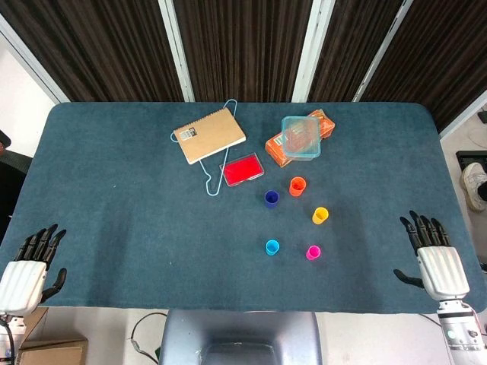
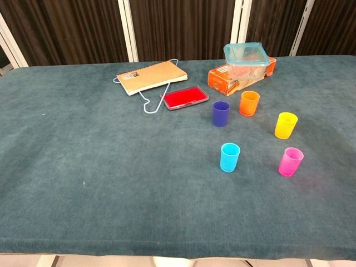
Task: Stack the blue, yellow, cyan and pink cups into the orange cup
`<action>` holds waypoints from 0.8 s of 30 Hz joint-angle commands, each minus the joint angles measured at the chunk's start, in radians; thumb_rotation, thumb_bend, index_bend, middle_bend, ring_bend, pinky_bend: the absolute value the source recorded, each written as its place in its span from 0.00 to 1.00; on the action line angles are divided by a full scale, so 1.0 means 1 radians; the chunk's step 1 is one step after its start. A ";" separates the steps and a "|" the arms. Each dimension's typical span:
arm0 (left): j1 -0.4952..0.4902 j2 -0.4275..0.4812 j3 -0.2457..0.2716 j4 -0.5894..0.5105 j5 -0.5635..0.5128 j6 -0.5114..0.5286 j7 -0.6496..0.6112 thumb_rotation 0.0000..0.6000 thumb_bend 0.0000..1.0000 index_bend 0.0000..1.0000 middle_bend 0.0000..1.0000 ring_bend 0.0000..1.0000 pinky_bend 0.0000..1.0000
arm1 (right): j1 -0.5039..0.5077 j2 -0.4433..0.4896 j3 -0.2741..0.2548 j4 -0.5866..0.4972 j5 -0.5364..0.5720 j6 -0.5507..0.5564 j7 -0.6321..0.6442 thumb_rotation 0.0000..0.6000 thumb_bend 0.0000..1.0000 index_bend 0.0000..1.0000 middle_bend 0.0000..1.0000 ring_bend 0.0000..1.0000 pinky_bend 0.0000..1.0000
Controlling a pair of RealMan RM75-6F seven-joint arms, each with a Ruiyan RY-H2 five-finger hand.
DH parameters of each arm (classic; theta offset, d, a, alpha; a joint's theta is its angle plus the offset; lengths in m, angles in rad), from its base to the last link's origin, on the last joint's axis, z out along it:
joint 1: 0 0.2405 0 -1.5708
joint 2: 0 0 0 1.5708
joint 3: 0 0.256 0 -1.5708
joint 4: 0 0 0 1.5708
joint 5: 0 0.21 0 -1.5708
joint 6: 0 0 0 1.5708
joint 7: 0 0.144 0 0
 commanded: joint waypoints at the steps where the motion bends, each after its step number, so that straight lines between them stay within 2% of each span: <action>1: 0.000 -0.001 0.000 0.000 0.000 0.000 0.000 1.00 0.46 0.00 0.00 0.00 0.11 | 0.000 0.000 0.000 0.000 0.000 -0.002 0.001 1.00 0.10 0.00 0.00 0.00 0.00; 9: -0.008 -0.001 -0.001 0.000 0.000 -0.012 -0.004 1.00 0.46 0.00 0.00 0.00 0.11 | 0.008 -0.006 0.009 0.012 -0.011 0.008 0.015 1.00 0.10 0.00 0.00 0.00 0.00; 12: -0.018 0.001 -0.006 0.001 -0.006 -0.026 -0.018 1.00 0.46 0.00 0.00 0.00 0.11 | 0.096 -0.019 0.064 0.031 -0.003 -0.077 0.048 1.00 0.11 0.00 0.00 0.00 0.00; 16: -0.028 0.001 -0.011 0.002 -0.015 -0.045 -0.021 1.00 0.46 0.00 0.00 0.00 0.11 | 0.229 -0.027 0.147 0.031 0.073 -0.235 0.004 1.00 0.14 0.01 0.00 0.00 0.00; 19: -0.043 -0.001 -0.020 0.005 -0.029 -0.065 -0.023 1.00 0.46 0.00 0.00 0.00 0.11 | 0.351 -0.065 0.216 0.047 0.158 -0.365 -0.061 1.00 0.20 0.11 0.00 0.00 0.00; 24: -0.051 -0.003 -0.022 0.008 -0.040 -0.082 -0.020 1.00 0.46 0.00 0.00 0.00 0.11 | 0.519 -0.177 0.280 0.136 0.279 -0.500 -0.189 1.00 0.29 0.27 0.00 0.00 0.00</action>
